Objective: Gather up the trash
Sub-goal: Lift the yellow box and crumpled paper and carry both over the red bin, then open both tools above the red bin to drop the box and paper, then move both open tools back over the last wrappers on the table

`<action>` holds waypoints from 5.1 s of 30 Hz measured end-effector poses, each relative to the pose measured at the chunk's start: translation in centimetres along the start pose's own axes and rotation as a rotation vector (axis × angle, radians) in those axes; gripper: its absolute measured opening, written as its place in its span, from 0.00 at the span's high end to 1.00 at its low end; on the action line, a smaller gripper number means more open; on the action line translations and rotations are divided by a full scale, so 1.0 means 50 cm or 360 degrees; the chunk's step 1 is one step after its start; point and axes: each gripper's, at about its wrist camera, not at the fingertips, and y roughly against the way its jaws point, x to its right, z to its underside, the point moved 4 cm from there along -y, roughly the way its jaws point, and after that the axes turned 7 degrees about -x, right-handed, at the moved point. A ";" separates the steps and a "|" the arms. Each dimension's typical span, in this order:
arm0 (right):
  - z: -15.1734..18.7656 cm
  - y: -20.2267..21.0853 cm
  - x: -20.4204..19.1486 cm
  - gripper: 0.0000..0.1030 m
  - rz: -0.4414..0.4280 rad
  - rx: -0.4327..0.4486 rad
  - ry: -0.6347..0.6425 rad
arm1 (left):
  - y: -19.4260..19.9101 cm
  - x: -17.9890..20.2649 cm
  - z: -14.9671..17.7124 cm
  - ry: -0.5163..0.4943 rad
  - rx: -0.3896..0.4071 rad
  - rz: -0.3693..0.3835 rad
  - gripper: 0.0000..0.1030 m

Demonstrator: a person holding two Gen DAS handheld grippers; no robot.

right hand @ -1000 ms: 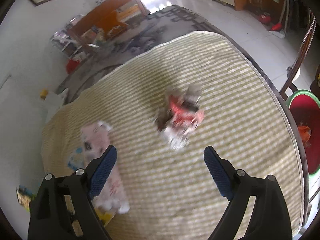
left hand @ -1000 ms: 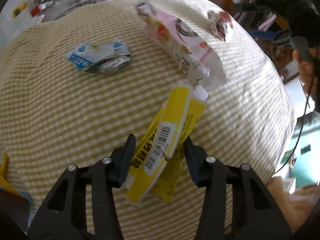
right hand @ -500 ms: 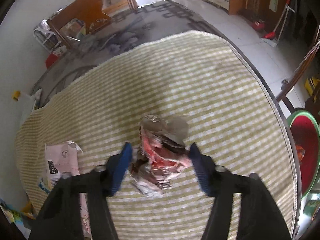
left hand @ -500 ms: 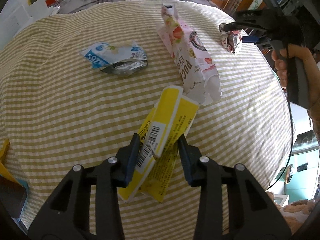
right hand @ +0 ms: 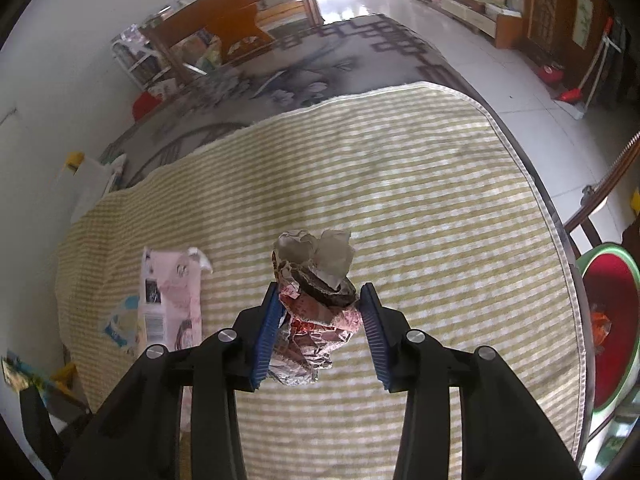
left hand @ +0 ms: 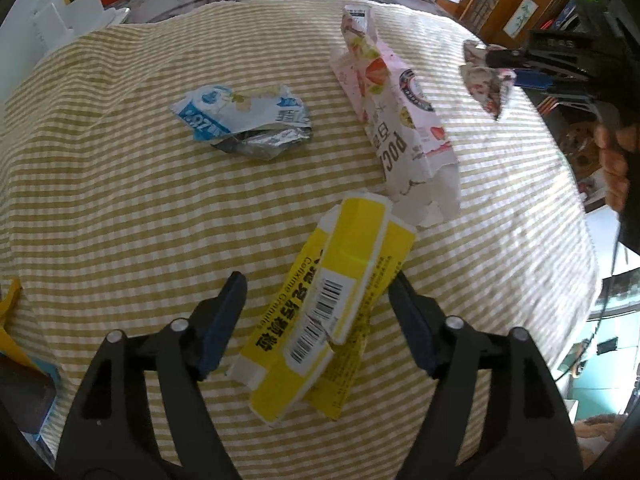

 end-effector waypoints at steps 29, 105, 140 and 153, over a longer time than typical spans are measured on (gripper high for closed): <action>0.115 0.049 -0.034 0.60 -0.0207 0.0008 -0.0041 | 0.081 0.005 0.036 0.0081 0.0148 0.0154 0.75; 0.132 0.327 0.481 0.60 -0.0170 0.0378 -0.0500 | 0.149 0.586 -0.270 -0.0366 0.0456 0.0425 0.75; 0.181 0.354 0.617 0.30 -0.0117 0.0429 -0.0802 | 0.101 0.698 -0.287 -0.0465 0.0372 0.0585 0.30; 0.111 0.206 0.231 0.29 -0.0338 0.0153 -0.0363 | 0.151 0.262 -0.213 0.0125 0.0473 0.0372 0.30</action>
